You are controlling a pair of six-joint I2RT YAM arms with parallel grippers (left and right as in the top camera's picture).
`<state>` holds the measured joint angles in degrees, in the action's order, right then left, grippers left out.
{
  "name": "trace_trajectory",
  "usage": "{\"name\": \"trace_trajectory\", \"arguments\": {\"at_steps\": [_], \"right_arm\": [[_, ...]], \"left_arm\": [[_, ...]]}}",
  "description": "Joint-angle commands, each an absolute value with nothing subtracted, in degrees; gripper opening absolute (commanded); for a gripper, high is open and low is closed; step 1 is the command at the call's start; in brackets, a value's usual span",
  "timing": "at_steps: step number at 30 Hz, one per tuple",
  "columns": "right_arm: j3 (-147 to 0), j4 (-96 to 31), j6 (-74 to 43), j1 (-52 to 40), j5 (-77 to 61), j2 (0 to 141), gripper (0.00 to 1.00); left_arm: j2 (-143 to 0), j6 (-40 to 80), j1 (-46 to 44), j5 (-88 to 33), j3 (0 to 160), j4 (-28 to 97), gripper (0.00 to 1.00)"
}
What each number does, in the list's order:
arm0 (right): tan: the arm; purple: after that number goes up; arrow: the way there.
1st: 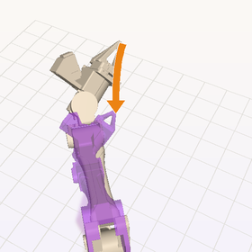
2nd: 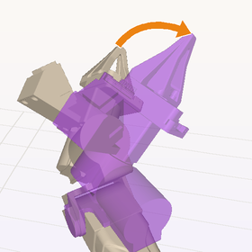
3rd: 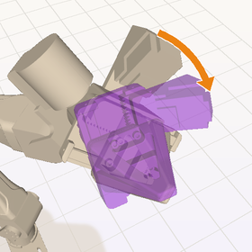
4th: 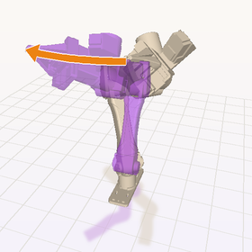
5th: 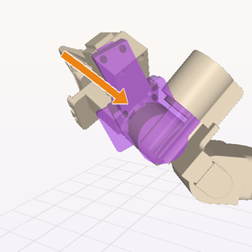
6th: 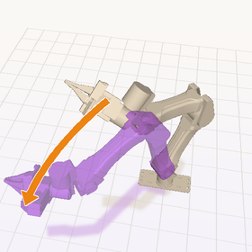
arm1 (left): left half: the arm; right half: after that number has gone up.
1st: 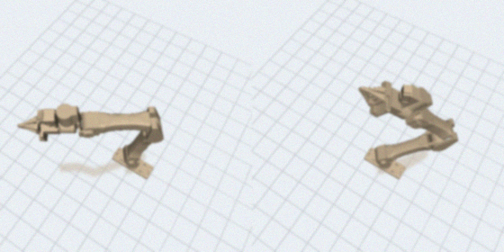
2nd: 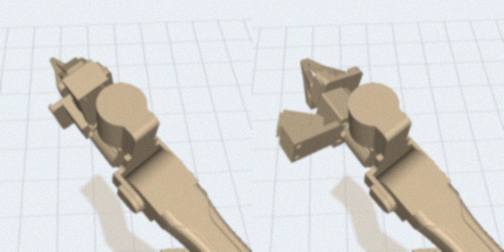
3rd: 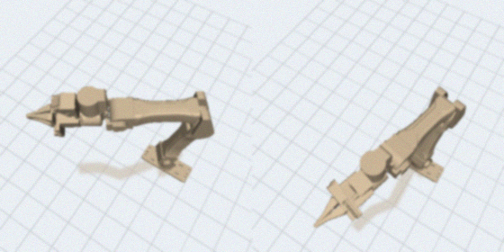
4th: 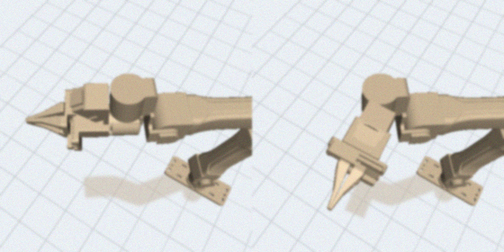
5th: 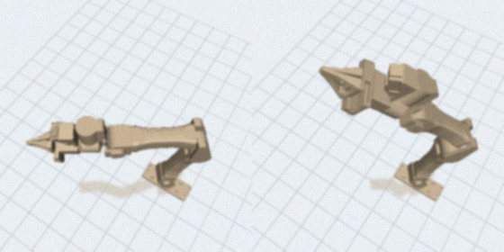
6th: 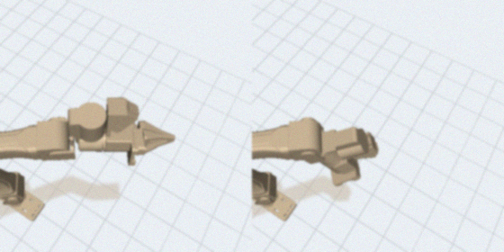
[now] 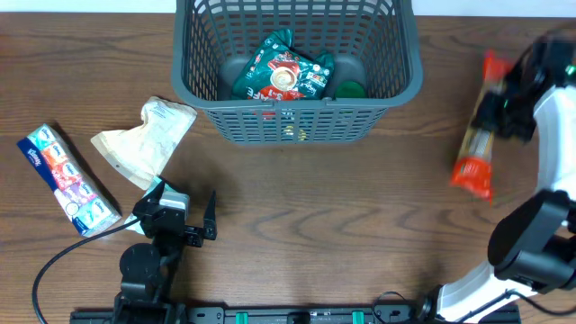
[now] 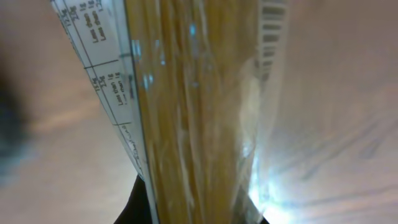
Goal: Pack container
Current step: 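Move the right gripper to the spaghetti pack and grasp it, then lift the spaghetti pack into the basket and release it, right gripper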
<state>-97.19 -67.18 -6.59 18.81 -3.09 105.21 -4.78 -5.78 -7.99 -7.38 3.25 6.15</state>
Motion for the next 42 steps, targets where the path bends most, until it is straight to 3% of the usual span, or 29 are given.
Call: {"name": "trace_trajectory", "arguments": {"at_steps": [1,10,12,19,27,42], "right_arm": [[-108.42,-68.34,-2.66,15.57,-7.31,98.85,0.01],[-129.64,-71.94,12.69,3.01,-9.39,98.7,0.01],[-132.33,-71.11,20.51,-0.05,-11.51,98.7,0.01],[-133.82,-58.02,35.44,-11.55,-7.79,99.35,0.01],[-133.82,-48.12,36.51,-18.48,-6.04,105.73,0.01],[-133.82,-44.64,48.6,-24.91,-4.51,122.06,0.01]], "left_arm": [[-4.84,-5.23,-8.19,-8.43,2.22,7.4,0.99],[-4.84,-5.23,-8.19,-8.43,2.22,7.38,0.99],[-4.84,-5.23,-8.19,-8.43,2.22,7.38,0.99],[-4.84,-5.23,-8.19,-8.43,2.22,7.38,0.99],[-4.84,-5.23,-8.19,-8.4,2.22,7.4,0.99],[-4.84,-5.23,-8.19,-8.4,2.22,7.4,0.99]]}}
